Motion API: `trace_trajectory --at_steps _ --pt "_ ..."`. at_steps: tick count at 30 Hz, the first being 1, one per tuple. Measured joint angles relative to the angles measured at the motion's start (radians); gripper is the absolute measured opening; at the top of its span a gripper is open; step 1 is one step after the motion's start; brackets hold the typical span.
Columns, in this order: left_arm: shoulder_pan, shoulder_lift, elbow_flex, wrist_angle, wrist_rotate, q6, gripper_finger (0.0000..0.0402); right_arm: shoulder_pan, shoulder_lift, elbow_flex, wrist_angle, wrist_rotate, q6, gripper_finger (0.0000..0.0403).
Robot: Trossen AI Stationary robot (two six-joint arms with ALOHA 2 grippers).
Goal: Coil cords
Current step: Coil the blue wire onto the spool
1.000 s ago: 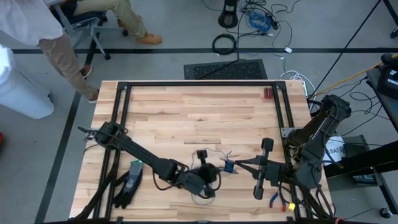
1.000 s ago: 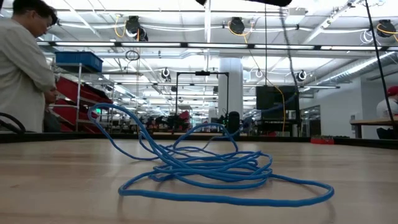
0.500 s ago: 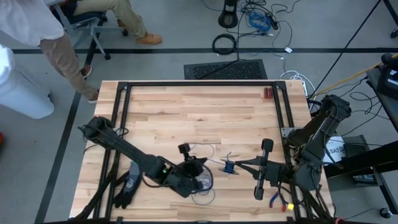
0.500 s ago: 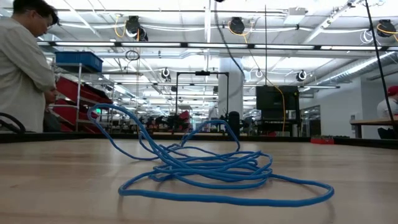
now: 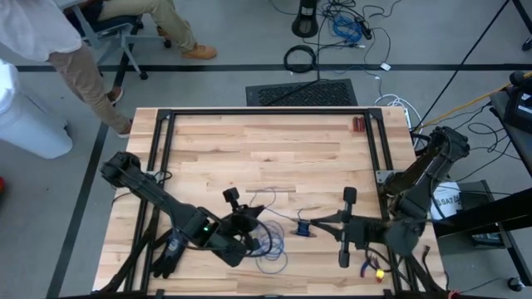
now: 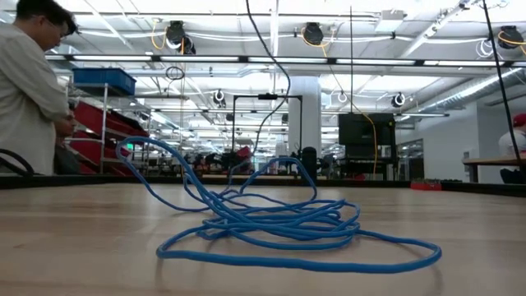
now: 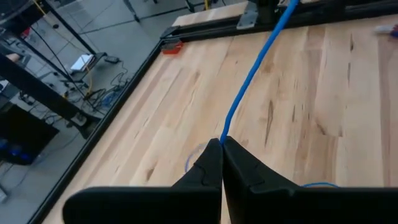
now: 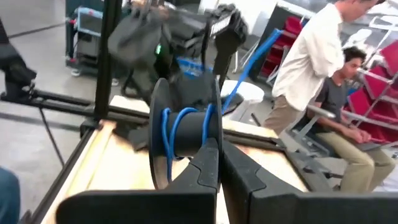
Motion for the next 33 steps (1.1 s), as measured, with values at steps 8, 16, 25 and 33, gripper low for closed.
trace_trajectory --at_steps 8,16,25,33 --pt "-0.032 -0.055 0.000 -0.002 -0.007 -0.027 0.0002 -0.064 0.000 0.000 -0.091 -0.124 0.074 0.0000" --pt "-0.096 -0.100 0.000 0.007 -0.008 -0.027 0.0002 -0.098 0.000 0.000 -0.200 -0.118 0.108 0.0000" --pt "-0.140 -0.111 0.000 0.086 -0.047 0.033 0.0002 -0.109 0.022 0.000 -0.234 -0.116 0.080 0.0000" --pt "-0.151 -0.111 0.000 0.232 -0.048 0.142 0.0002 -0.144 0.050 0.000 -0.234 -0.115 0.061 0.0000"
